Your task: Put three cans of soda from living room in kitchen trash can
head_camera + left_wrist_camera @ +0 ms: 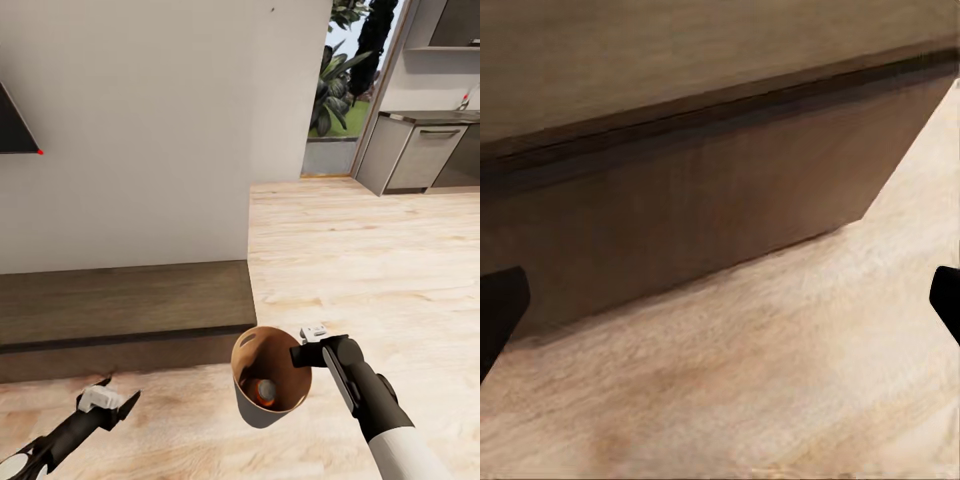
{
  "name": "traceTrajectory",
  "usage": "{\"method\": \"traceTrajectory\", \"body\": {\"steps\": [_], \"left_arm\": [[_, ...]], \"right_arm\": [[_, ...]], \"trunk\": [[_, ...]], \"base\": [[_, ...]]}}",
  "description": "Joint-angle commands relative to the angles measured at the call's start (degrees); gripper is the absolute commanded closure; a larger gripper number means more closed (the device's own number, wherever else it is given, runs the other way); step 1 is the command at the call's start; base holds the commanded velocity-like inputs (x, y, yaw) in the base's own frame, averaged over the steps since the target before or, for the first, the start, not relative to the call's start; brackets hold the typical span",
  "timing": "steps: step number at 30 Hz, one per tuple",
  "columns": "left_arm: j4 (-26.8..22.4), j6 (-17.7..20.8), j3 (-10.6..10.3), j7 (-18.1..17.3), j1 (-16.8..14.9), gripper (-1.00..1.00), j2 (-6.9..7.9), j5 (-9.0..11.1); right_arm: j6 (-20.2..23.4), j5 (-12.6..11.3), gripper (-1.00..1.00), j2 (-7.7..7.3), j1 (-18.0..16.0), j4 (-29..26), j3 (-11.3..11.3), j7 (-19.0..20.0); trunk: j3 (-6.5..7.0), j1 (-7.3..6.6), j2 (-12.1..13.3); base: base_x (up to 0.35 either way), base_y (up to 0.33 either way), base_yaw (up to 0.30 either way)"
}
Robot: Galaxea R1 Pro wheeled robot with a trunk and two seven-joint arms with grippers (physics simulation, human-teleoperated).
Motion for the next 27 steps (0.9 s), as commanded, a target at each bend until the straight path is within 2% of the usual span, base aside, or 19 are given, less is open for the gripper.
{"method": "traceTrajectory", "body": {"steps": [1, 4, 7, 11, 15, 17, 18, 27], "left_arm": [[3.63, -3.49, 0.27, 1.15, 0.56, -1.0, -0.05, 0.22], [10.09, -8.96, 0.79, 2.6, 1.26, -1.0, -0.1, 0.81], [11.59, -10.16, 0.85, 3.1, 1.43, -1.0, -0.11, 0.96], [11.99, -10.65, 0.81, 3.31, 1.53, -1.0, -0.14, 1.04], [12.15, -10.83, 0.74, 3.3, 1.6, -1.0, -0.18, 1.07], [12.13, -10.89, 0.73, 3.24, 1.63, -1.0, -0.2, 1.09], [12.1, -10.93, 0.7, 3.17, 1.63, -1.0, -0.2, 1.09], [12.08, -10.91, 0.67, 3.32, 1.64, -1.0, -0.28, 1.09]], "right_arm": [[0.1, -1.14, 1.0, -0.01, -0.02, 0.06, 0.04, -0.03], [-0.01, -0.84, 1.0, 0.38, 0.18, 0.21, 0.18, -0.43], [-0.15, -0.65, 1.0, 0.56, 1.5, 0.01, 0.28, -0.57], [-0.39, -0.61, 1.0, 0.38, 2.79, -0.2, 0.2, -0.57], [-1.13, -0.86, 1.0, -0.22, 5.6, -0.36, -0.64, -0.05], [-4.12, -1.11, 1.0, -1.14, 9.17, -0.44, -2.4, 0.37], [-7.41, -1.05, 1.0, -1.57, 11.15, -0.45, -3.45, 0.73], [-9.83, -0.71, 1.0, -1.6, 12.75, 0.03, -3.82, 0.82]], "trunk": [[0.01, -0.01, 0.0], [0.01, -0.01, 0.0], [0.01, -0.01, 0.0], [0.01, -0.01, 0.0], [0.01, -0.01, 0.0], [0.01, -0.01, 0.0], [0.01, -0.01, 0.0], [0.01, -0.01, 0.0]], "base": [[0.0, 0.0, 0.0], [0.0, 0.0, 0.0], [0.0, 0.0, 0.0], [0.0, 0.0, 0.0], [0.0, 0.0, 0.004], [0.0, 0.0, 0.117], [0.0, 0.0, 0.213], [0.0, 0.0, 0.245]]}}
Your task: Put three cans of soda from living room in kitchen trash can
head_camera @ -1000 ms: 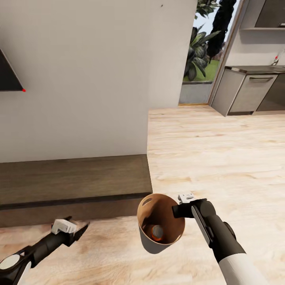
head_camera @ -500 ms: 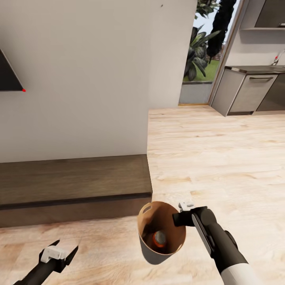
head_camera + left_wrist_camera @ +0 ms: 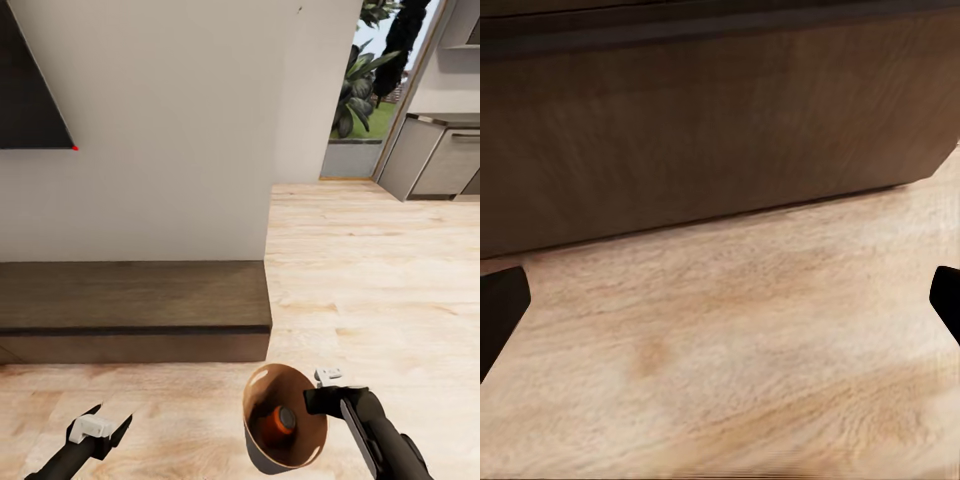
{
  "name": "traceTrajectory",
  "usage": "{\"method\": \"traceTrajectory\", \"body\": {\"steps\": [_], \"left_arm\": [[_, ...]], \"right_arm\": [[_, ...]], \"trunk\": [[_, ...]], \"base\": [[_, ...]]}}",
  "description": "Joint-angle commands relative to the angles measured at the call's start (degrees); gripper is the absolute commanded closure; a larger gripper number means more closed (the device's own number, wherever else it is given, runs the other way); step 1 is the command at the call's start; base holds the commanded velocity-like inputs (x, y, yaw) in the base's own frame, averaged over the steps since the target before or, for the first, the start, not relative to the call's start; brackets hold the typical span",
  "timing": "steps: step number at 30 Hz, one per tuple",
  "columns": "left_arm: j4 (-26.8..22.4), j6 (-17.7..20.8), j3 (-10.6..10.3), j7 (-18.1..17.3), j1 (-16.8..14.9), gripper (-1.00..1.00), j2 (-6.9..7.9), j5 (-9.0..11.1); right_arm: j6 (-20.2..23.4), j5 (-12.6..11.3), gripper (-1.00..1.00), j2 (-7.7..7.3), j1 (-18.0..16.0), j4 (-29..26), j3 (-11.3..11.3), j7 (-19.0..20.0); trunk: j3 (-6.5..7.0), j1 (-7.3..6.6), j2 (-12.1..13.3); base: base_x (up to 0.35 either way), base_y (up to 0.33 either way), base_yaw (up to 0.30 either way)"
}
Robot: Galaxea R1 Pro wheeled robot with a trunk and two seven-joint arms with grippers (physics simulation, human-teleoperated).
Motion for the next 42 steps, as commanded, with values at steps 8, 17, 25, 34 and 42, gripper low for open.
{"method": "traceTrajectory", "body": {"steps": [8, 17, 25, 34, 42], "left_arm": [[-0.29, 0.0, 0.01, -0.05, 0.0, -1.0, -1.24, -0.17], [-0.63, 0.0, 0.01, -0.05, 0.0, -1.0, -1.33, -0.18], [-0.94, 0.45, 0.01, 0.08, 0.0, -1.0, -1.34, -0.1], [-0.87, 0.71, 0.01, 0.12, -0.02, -1.0, -1.34, -0.09], [-0.33, 0.72, 0.01, 0.21, -0.09, -1.0, -1.37, -0.72]], "right_arm": [[0.05, -1.59, 1.0, 0.36, 0.13, 0.05, 0.16, -0.3], [0.04, -1.54, 1.0, 0.47, 0.13, 0.19, 0.17, -0.41], [0.01, -1.56, 1.0, 0.47, 0.13, 0.28, 0.17, -0.49], [-1.19, -1.65, 1.0, 0.56, 0.68, 0.31, 0.54, -0.39], [-1.62, -1.85, 1.0, 0.64, 1.0, 0.47, 0.92, -0.23]], "trunk": [[0.01, 0.0, 0.0], [0.01, 0.0, 0.0], [0.01, 0.0, 0.0], [0.01, 0.0, 0.0], [0.01, 0.0, 0.0]], "base": [[-0.041, 0.033, 0.259], [-0.162, 0.22, 0.259], [0.018, 0.283, 0.259], [0.199, 0.274, 0.259], [0.246, 0.249, 0.259]]}}
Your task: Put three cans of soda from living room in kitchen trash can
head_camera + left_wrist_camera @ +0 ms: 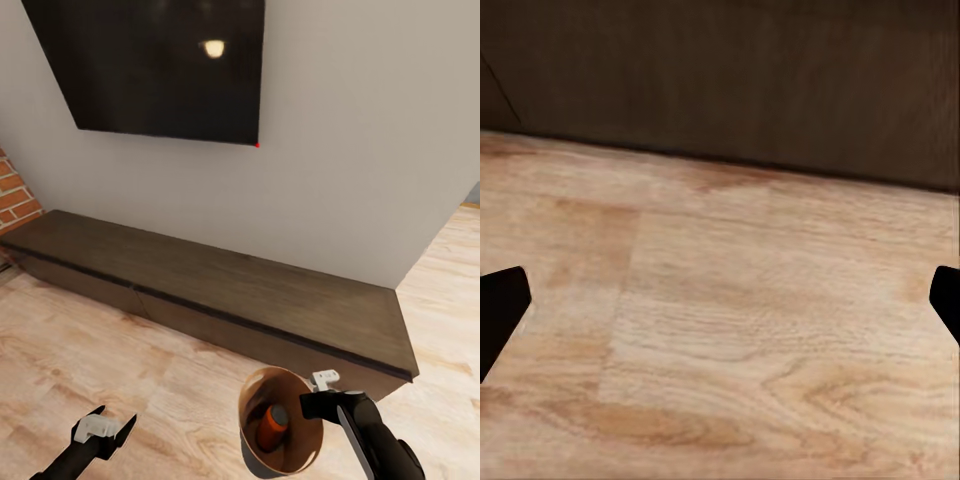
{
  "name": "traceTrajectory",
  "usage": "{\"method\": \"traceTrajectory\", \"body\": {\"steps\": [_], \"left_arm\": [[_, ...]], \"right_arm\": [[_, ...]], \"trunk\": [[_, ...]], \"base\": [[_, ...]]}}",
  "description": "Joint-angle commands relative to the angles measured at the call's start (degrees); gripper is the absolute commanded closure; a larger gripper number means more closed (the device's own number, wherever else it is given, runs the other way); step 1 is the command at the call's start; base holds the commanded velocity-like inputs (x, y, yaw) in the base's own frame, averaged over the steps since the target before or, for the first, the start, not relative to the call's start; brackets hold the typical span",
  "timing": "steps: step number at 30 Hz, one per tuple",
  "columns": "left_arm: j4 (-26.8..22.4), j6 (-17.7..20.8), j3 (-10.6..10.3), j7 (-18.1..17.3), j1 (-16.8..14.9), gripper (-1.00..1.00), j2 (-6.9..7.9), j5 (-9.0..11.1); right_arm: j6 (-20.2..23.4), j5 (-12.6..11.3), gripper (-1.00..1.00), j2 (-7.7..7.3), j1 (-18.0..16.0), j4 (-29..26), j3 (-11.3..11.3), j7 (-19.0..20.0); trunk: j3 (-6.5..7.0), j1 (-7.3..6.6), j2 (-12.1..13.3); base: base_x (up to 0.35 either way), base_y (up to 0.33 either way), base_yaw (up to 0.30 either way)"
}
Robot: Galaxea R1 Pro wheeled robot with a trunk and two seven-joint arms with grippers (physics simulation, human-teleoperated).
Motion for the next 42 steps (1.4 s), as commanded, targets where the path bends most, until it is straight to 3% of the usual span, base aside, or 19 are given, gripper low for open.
{"method": "traceTrajectory", "body": {"steps": [1, 42], "left_arm": [[0.03, -0.04, 0.0, 0.0, 0.0, -1.0, -0.02, -0.04], [-0.01, -0.1, -0.08, -0.05, -0.01, -1.0, -0.06, 0.11]], "right_arm": [[0.14, -1.1, 1.0, 0.01, -0.01, -0.01, 0.05, -0.03], [0.06, -0.87, 1.0, 0.2, 0.7, 0.0, 0.38, 0.07]], "trunk": [[0.0, 0.0, 0.0], [0.0, 0.0, 0.0]], "base": [[0.253, 0.241, 0.259], [0.175, 0.283, 0.259]]}}
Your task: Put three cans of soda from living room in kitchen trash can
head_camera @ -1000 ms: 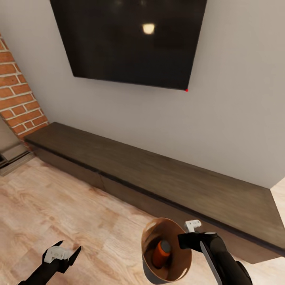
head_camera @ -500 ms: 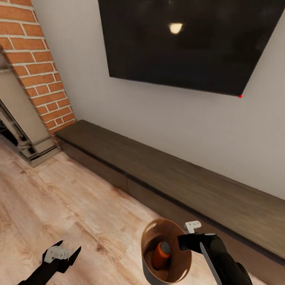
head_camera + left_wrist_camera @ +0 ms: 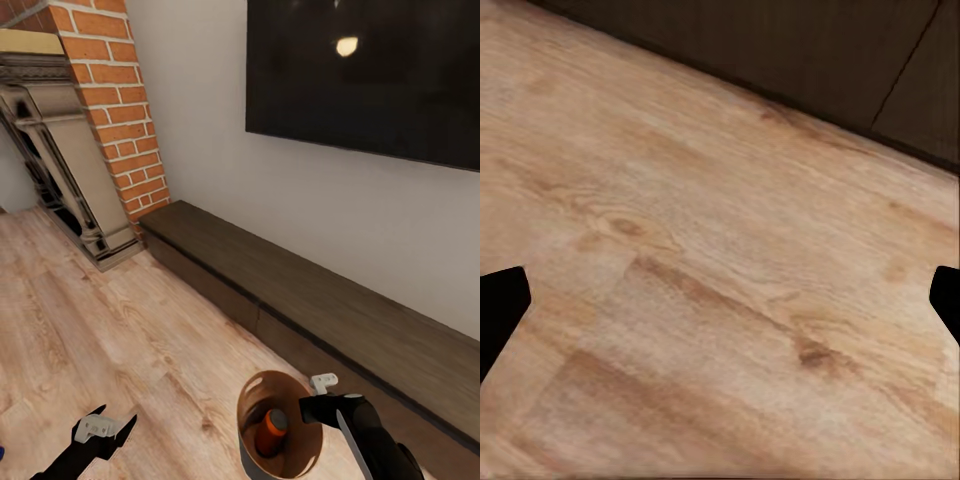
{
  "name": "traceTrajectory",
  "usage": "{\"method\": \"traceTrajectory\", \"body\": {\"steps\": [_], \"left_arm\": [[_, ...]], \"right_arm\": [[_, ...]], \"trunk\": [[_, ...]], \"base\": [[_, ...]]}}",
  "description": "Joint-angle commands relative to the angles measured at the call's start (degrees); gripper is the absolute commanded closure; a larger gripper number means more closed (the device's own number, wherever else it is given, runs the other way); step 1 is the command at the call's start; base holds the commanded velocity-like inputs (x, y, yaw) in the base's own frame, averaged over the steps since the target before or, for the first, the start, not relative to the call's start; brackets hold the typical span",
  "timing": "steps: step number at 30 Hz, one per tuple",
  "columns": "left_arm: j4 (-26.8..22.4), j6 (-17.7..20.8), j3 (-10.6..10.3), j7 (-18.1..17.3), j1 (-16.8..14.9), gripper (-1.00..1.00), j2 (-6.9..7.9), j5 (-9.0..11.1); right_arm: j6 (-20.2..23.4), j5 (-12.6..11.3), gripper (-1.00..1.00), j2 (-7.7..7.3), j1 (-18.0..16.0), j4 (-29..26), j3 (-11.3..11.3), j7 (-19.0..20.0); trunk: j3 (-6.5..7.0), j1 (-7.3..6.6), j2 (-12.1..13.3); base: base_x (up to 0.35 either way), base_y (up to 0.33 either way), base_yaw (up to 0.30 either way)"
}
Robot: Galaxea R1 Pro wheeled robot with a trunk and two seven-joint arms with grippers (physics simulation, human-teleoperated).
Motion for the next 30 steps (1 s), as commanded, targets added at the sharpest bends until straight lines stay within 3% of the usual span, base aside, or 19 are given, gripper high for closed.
{"method": "traceTrajectory", "body": {"steps": [1, 8, 26, 30], "left_arm": [[0.0, -0.02, 0.0, -0.01, 0.0, -1.0, 0.0, 0.0], [0.0, 0.04, -0.01, -0.03, 0.0, -1.0, 0.0, -0.01], [-0.08, 0.17, -0.01, -0.15, 0.0, -1.0, 0.0, -0.02], [-2.45, 0.63, 0.08, -0.44, 0.04, -1.0, 0.04, 0.42]], "right_arm": [[0.14, -1.06, 1.0, 0.01, 0.0, -0.03, 0.26, -0.1], [-0.8, -1.11, 1.0, 0.0, 0.2, -0.03, 2.21, -0.61], [-1.31, -1.13, 1.0, 0.01, 0.25, -0.03, 2.55, -0.73], [-1.28, -1.08, 1.0, 0.01, 0.25, -0.03, 2.55, -0.74]], "trunk": [[0.01, 0.0, 0.0], [0.01, 0.0, 0.0], [0.01, 0.0, 0.0], [0.01, 0.0, 0.0]], "base": [[0.153, 0.294, 0.259], [0.153, 0.294, 0.259], [0.18, 0.278, 0.259], [0.271, 0.212, 0.251]]}}
